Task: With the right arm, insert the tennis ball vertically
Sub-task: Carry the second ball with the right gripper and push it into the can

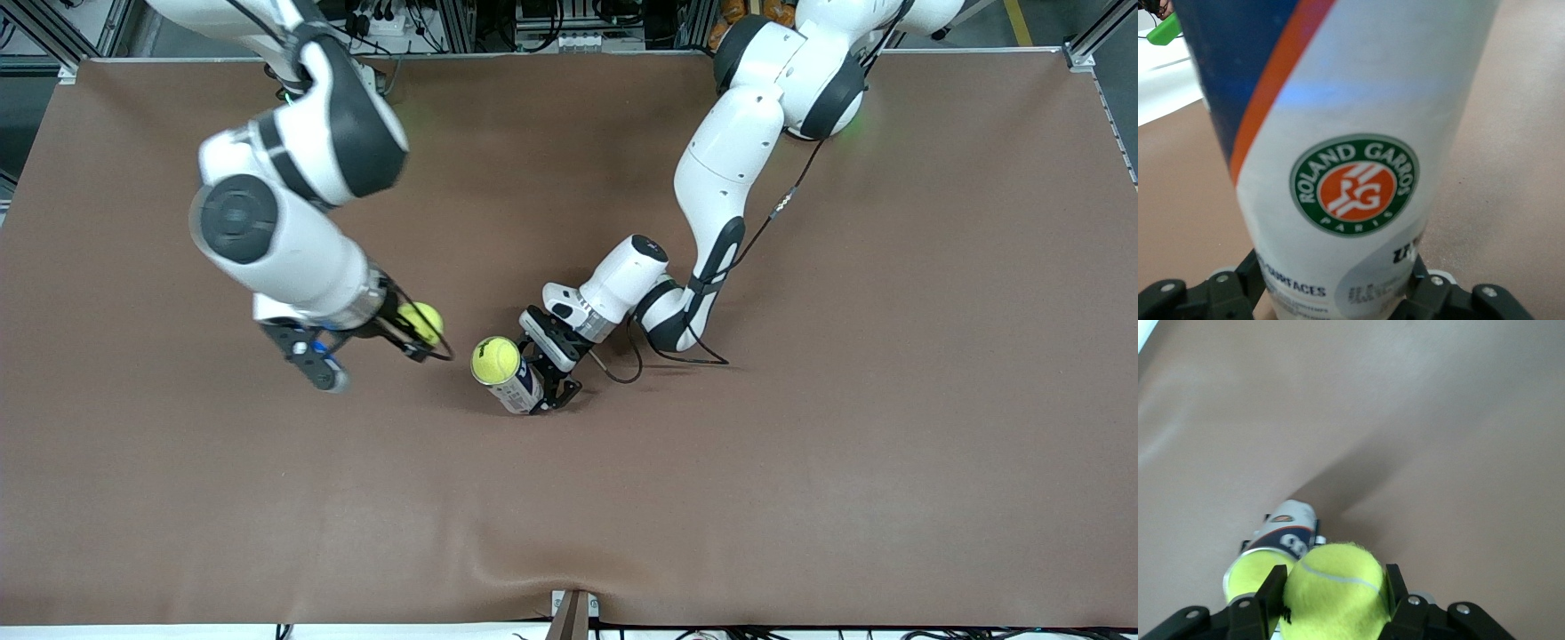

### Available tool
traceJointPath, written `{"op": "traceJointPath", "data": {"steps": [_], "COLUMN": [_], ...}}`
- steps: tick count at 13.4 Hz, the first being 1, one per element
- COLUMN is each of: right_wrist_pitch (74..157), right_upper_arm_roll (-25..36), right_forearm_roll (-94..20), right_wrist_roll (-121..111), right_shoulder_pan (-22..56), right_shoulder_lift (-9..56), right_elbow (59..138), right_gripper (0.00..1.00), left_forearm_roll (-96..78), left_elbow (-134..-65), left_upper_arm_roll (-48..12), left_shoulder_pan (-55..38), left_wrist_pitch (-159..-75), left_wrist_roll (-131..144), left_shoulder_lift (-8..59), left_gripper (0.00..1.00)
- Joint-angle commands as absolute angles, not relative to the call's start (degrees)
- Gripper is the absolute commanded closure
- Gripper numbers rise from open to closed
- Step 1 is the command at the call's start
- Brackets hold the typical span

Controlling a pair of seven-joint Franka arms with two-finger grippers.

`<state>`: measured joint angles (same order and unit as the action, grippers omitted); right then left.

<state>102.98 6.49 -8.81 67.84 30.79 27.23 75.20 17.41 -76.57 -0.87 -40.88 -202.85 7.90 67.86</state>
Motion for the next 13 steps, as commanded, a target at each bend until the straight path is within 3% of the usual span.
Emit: {"op": "traceJointPath", "data": {"steps": [1,6,13], "right_wrist_pitch": [104.7,105.4,111.5], "right_upper_arm_roll": [7.4,7.4,7.4], "right_forearm_roll": [-9.2,-9.3,-7.4], "right_wrist_roll": [73.0,76.5,83.8], "right_shoulder_pan": [32.7,34.0,37.1], "right_shoulder_lift": [29.2,29.3,34.5], "right_elbow": [72.7,72.6,72.7], "right_gripper": [1.0,1.0,1.0], "left_forearm_roll": [17.2,17.2,17.2], "left_elbow": [-76.0,-76.0,-76.0], "left_upper_arm_roll": [-0.7,-0.7,-0.8], "left_shoulder_pan": [-41.1,-41.0,-40.9], "left_wrist_pitch": [-203.6,-203.6,-203.6], "left_wrist_roll": [8.2,8.2,8.3], "left_shoulder_lift": [68.4,68.7,68.6], "left_gripper": [0.18,0.18,0.18]}}
